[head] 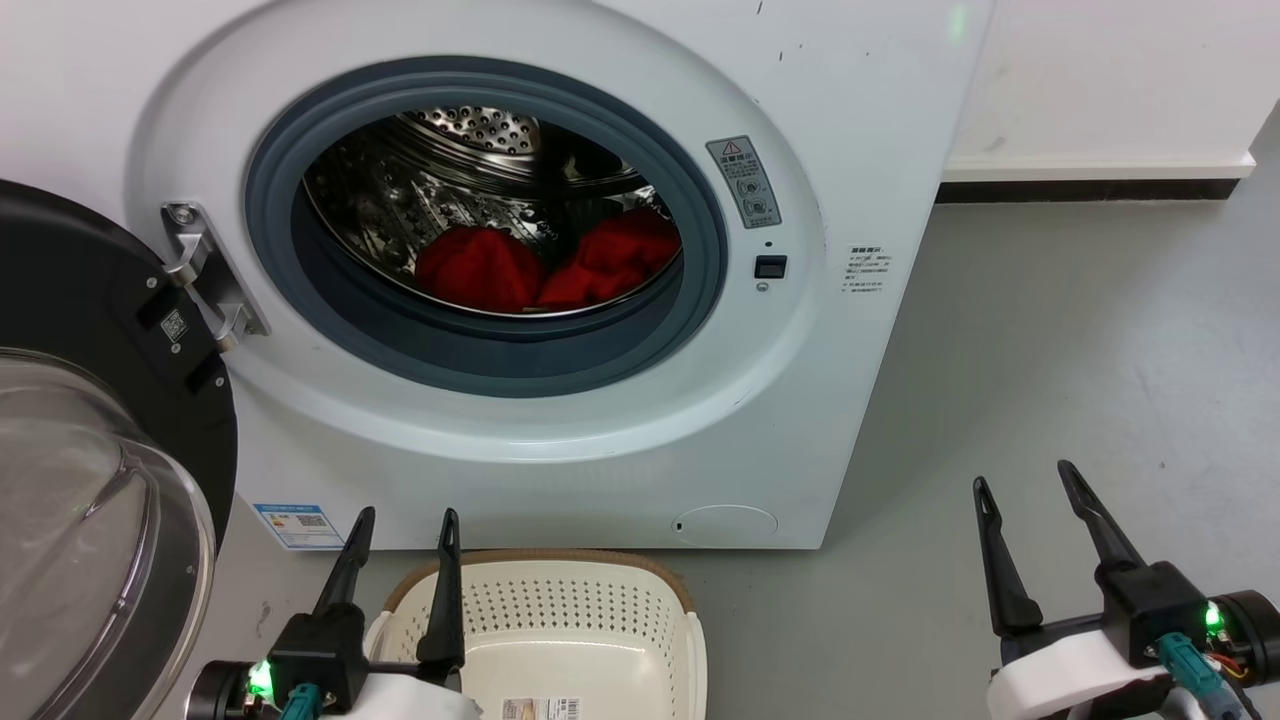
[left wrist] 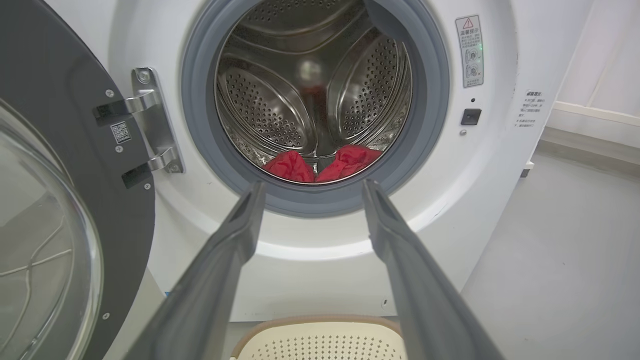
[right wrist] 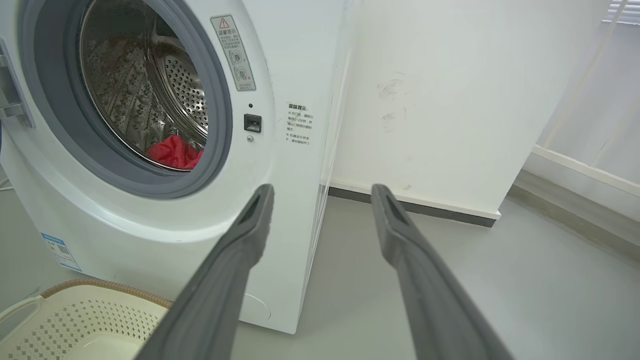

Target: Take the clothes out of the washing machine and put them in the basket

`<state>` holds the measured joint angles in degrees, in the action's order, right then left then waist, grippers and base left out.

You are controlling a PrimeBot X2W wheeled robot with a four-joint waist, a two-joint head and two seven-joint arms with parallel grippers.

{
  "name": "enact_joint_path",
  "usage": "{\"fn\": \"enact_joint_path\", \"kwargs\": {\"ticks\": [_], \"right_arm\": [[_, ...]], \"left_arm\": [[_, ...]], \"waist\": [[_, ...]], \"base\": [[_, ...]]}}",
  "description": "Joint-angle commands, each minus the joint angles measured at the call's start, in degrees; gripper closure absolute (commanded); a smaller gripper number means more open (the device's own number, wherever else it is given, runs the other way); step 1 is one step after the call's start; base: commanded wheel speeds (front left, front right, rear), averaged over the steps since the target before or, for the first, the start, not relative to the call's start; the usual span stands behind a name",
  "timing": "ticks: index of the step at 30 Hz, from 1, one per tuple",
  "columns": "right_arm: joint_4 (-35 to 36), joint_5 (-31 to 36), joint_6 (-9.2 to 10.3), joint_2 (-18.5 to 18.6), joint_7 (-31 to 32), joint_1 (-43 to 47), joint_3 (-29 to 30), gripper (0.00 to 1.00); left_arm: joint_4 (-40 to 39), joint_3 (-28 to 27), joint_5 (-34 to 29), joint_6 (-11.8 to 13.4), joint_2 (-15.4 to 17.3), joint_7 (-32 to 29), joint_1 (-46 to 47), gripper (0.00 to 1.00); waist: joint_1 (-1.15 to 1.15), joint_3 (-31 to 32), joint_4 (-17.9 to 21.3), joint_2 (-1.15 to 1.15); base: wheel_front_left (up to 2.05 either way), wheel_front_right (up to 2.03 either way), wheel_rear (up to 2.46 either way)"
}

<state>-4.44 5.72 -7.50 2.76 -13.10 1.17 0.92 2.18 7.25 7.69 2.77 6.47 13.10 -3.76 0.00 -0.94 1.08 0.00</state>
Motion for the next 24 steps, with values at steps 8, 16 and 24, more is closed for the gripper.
{"fn": "enact_joint_path", "kwargs": {"ticks": [8, 16, 24], "right_arm": [[-0.9, 0.5, 0.03, 0.2, -1.2, 0.1, 1.1, 0.0], [-3.5, -1.0, 0.03, 0.1, -2.0, 0.0, 1.9, 0.0], [-4.1, -0.4, 0.03, 0.1, -2.2, -0.4, 1.7, 0.0]], "left_arm": [[-0.4, -0.1, -2.4, 0.4, -0.3, 1.3, -0.9, 0.0], [0.5, -1.5, -5.0, -1.6, -1.0, 2.0, -1.5, 0.0], [2.2, -2.2, -6.2, -2.8, -1.6, 2.1, -1.2, 0.0]], "waist": [[0.0, 0.1, 0.1, 0.0], [0.0, 0.1, 0.2, 0.0], [0.0, 0.1, 0.3, 0.0]], "base": [[0.0, 0.0, 0.0], [0.0, 0.0, 0.0], [0.0, 0.0, 0.0]]}}
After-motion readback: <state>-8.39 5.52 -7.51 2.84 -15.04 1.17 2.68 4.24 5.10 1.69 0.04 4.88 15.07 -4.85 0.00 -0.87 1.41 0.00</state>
